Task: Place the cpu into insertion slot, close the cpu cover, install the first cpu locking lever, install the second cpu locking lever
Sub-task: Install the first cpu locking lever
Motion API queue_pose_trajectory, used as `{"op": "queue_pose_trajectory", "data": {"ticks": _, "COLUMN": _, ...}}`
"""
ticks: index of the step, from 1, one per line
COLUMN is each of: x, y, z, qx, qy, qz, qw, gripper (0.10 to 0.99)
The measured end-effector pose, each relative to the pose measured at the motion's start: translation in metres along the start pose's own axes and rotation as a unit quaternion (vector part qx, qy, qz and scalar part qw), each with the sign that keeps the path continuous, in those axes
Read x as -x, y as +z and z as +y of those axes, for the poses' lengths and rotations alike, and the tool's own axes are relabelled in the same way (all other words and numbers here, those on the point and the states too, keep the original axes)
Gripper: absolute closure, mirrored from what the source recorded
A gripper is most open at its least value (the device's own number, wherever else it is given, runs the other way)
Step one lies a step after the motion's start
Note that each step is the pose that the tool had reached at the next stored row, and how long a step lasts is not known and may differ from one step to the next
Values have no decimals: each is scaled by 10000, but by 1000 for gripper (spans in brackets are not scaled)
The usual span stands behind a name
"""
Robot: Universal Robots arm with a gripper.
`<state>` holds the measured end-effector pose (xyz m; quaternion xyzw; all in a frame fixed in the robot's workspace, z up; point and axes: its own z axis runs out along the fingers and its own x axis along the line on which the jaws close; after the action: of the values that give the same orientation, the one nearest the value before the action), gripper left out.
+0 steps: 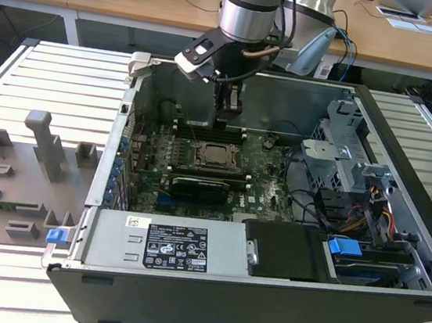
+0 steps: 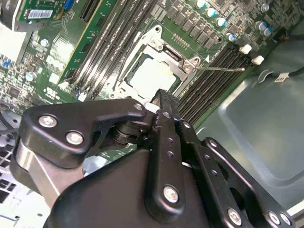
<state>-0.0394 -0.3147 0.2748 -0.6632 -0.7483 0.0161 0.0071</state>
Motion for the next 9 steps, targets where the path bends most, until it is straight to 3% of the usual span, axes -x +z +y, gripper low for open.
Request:
{"op": "queue_pose_trajectory", "data": {"ticks": 6, "x": 0, "y": 0, "z": 0, "qx": 4, "qy": -364, "qz": -12, "qw": 9993, "gripper": 980}}
{"op": "queue_pose_trajectory", "data": {"ticks": 9, "x": 0, "y": 0, "z": 0, "qx": 8, "qy": -799, "qz": -27, "qw": 9968, "gripper": 980}}
